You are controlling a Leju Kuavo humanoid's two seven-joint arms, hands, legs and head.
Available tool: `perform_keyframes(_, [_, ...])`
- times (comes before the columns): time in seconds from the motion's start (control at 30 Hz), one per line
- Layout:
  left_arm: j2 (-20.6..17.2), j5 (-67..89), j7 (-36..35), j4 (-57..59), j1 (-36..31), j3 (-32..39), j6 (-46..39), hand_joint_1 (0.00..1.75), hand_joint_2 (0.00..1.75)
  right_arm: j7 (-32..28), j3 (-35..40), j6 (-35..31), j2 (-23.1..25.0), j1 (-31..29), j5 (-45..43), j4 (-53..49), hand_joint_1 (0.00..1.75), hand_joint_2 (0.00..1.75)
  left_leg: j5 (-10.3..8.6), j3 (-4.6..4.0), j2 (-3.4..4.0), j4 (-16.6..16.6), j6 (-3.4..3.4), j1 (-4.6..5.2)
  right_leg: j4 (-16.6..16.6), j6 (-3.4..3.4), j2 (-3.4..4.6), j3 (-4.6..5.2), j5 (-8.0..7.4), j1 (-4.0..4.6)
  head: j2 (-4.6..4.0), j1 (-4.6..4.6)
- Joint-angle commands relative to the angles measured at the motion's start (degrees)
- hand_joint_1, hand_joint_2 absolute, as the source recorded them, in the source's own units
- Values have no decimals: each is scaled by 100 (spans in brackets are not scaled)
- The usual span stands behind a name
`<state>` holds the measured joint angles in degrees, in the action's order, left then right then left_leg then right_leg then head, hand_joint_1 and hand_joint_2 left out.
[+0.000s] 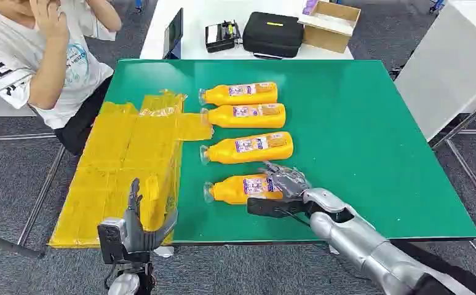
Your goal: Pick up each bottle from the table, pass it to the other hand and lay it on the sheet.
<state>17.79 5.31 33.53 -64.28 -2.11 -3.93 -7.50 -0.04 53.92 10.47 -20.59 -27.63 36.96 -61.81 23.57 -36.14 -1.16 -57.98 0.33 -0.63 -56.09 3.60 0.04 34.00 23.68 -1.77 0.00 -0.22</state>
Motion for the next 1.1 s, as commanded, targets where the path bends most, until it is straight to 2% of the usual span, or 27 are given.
perform_keyframes(0.03, [-22,-22,-33,482,-198,-76,3,0,175,-138,173,104,22,301,-108,326,175,175,1,21,-9,8,0,-5,12,-14,-15,-29,4,8,0,-2])
perform_keyframes(0.3, [-23,-43,-30,520,-211,-90,18,0,175,-78,149,84,-44,296,-78,272,175,175,3,37,-6,8,0,-7,14,-19,-17,-42,5,11,0,-2])
perform_keyframes(0.37, [-27,-58,-35,525,-205,-94,31,0,175,-224,-33,-140,6,415,-167,164,175,175,5,42,-8,8,0,-7,15,-21,-19,-47,7,13,0,-2])
perform_keyframes(0.43, [-21,-109,18,411,-115,-43,-26,0,175,-686,-941,-1106,408,993,-349,-398,175,175,3,35,-6,6,-1,-6,11,-12,-13,-36,5,9,0,-2])
perform_keyframes(0.5, [-35,-132,66,155,73,-15,-60,0,175,-1248,-1799,-1965,1021,1564,-456,-1391,175,175,4,42,-8,8,-1,-9,16,-20,-18,-45,7,13,0,-2])
perform_keyframes(0.57, [-48,-150,99,-118,254,-28,-74,0,175,-1818,-2428,-2431,1660,1800,-759,-2410,175,175,8,26,21,3,-5,-8,4,-15,17,-22,1,11,0,-2])
perform_keyframes(0.6, [-49,-174,136,-225,306,-48,-79,0,175,-1920,-2658,-2642,1886,1828,-797,-2783,175,175,17,31,24,1,-5,-8,-1,-26,15,-29,10,13,0,2])
perform_keyframes(0.63, [-58,-174,137,-260,318,-68,-77,0,175,-1890,-2702,-2622,1902,1824,-779,-2896,175,175,20,14,57,-6,-8,-9,-14,-24,51,-3,4,13,0,2])
perform_keyframes(0.67, [-55,-174,137,-268,310,-71,-77,0,175,-1869,-2712,-2594,1898,1800,-789,-2911,175,175,10,-13,46,-4,-7,-6,-15,-18,41,17,-2,15,0,2])
perform_keyframes(0.73, [-74,-262,191,-347,313,-159,-101,0,175,-2945,-3364,-3269,2439,1991,-1584,-3270,175,175,13,-16,42,-3,-7,-2,-22,-22,28,33,6,11,0,-9])
perform_keyframes(0.77, [-80,-275,191,-369,279,-230,-99,0,175,-3087,-3430,-3488,2503,2007,-1556,-3448,175,175,4,-21,13,0,-4,-5,-14,-16,-1,28,7,13,0,-9])
perform_keyframes(0.87, [-101,-369,186,-390,177,-374,-92,0,175,-3455,-3679,-3856,2661,2152,-1769,-3798,175,175,14,-8,-4,-13,-3,-13,-21,-28,-15,8,28,20,0,-2])
perform_keyframes(0.9, [-92,-391,183,-402,162,-386,-89,0,175,-3489,-3713,-3899,2647,2175,-1750,-3806,175,175,5,-20,-3,-5,-1,-8,-19,-11,-11,19,27,8,0,0])
perform_keyframes(0.93, [-92,-391,183,-402,162,-386,-89,0,175,-3489,-3713,-3899,2647,2175,-1750,-3806,175,175,22,3,6,-15,2,-13,-21,-23,-8,-8,39,16,0,-4])
perform_keyframes(1.1, [-146,-748,160,-576,189,-500,184,0,175,-3580,-3897,-4099,2674,2249,-1694,-3517,175,175,9,-4,-4,1,-2,-6,-4,-16,-16,-5,24,8,0,0])
